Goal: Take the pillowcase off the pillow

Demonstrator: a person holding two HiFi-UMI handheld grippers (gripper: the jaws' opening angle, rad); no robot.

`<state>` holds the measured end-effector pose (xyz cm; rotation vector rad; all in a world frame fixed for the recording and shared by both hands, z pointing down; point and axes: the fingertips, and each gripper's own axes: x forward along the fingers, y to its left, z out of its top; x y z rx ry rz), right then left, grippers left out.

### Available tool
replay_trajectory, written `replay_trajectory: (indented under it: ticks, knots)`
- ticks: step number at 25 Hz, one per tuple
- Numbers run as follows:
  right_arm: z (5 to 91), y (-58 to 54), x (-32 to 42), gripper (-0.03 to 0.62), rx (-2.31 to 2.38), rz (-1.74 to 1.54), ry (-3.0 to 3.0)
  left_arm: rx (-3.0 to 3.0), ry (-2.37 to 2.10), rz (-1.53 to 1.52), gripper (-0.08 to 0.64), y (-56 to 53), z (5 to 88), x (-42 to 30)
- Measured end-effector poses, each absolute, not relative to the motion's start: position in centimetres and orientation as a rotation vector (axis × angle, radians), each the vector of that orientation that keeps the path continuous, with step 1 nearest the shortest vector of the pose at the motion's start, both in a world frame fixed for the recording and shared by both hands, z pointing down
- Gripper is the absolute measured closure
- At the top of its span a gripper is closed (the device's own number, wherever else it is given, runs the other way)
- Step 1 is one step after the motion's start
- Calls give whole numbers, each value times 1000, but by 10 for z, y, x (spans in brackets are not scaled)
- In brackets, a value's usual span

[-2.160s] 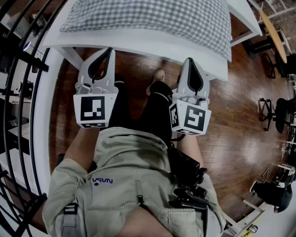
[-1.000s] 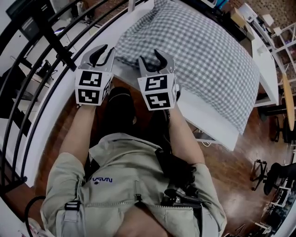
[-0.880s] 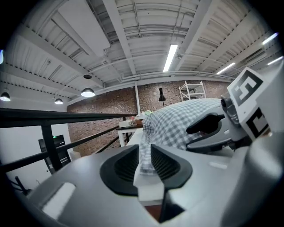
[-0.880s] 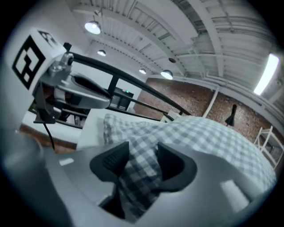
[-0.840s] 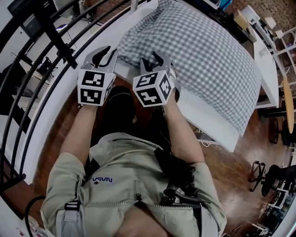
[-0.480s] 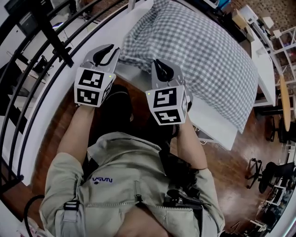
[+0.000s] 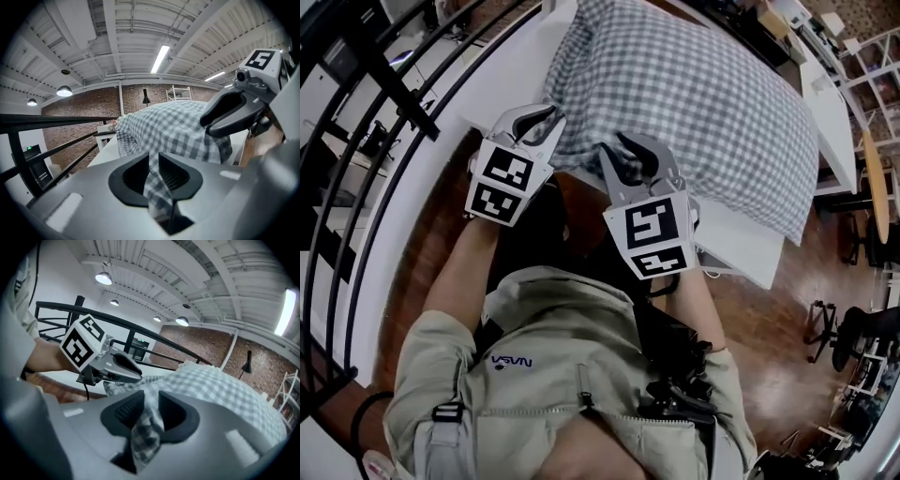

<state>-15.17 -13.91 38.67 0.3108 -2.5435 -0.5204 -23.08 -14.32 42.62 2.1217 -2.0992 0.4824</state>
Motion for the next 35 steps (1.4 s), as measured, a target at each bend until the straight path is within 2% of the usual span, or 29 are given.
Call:
replay_trajectory:
  ticks: [3,5,6,7,14,19,24,28,32,35]
  knots:
    - [397,-140,-179,460,303,-650,-2422,2081,-2112,461,494,-136,428,-237]
    - [418,-151,-188,466,316,-764,-2252,2067,-2128,448,494,-132,425,-241]
    - [424,-156,-189,551,327,-805,-2195,2066,-2136,443,495,-132,422,-242]
    - [424,-159,-189,581,334,-818,-2181,2070,-2140,440,497,-132,419,-244]
    - [333,-154,-166,583,435,-655,-2505,2162,-2069,486,505,-142,408,-245]
    - [326,-172,-123,583,508,-493,-2573,2342,-1767,509,502,-160,416,-208]
    - [354,-184,-105,583,542,-410,-2573,2455,-1473,281,406,-168,416,-170]
    - [358,-180,-101,583,520,-385,-2599,2379,-1444,157,337,-174,419,-176]
    - [351,-175,-91,583,497,-346,-2636,2285,-1470,-7,327,-179,414,-197]
    - [332,-168,-90,583,483,-330,-2690,2283,-1423,3,327,-184,413,-193]
